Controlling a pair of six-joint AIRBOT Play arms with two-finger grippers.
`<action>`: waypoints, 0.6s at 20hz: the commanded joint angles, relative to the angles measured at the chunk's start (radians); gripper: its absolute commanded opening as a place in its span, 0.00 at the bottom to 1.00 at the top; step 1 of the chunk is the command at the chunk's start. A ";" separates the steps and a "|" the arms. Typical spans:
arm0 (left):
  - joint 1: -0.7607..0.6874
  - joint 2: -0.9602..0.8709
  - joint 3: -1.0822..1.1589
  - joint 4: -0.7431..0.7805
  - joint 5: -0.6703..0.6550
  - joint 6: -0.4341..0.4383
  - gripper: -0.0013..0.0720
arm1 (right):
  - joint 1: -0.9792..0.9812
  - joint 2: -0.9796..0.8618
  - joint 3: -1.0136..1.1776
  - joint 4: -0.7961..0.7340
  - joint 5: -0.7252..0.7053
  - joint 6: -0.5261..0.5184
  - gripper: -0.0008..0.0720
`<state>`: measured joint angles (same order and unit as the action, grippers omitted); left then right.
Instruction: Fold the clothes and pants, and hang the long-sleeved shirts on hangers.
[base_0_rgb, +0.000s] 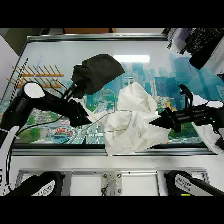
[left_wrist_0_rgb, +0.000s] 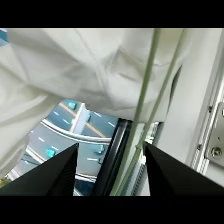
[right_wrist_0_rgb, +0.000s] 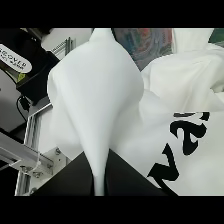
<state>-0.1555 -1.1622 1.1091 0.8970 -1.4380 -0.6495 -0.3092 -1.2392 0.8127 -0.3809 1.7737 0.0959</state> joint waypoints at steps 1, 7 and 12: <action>0.130 0.002 0.095 0.000 0.008 -0.236 0.58 | -0.006 0.031 0.020 0.003 -0.033 0.010 0.03; 0.209 0.144 0.026 0.134 0.097 -0.526 0.52 | -0.009 0.122 0.026 0.071 -0.157 0.063 0.03; 0.052 0.314 -0.215 0.150 0.207 -0.684 0.81 | -0.009 0.146 0.026 0.072 -0.207 0.063 0.03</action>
<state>-0.0261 -0.9321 1.0039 1.0187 -1.3140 -1.1984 -0.3180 -1.1072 0.8375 -0.3172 1.6066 0.1505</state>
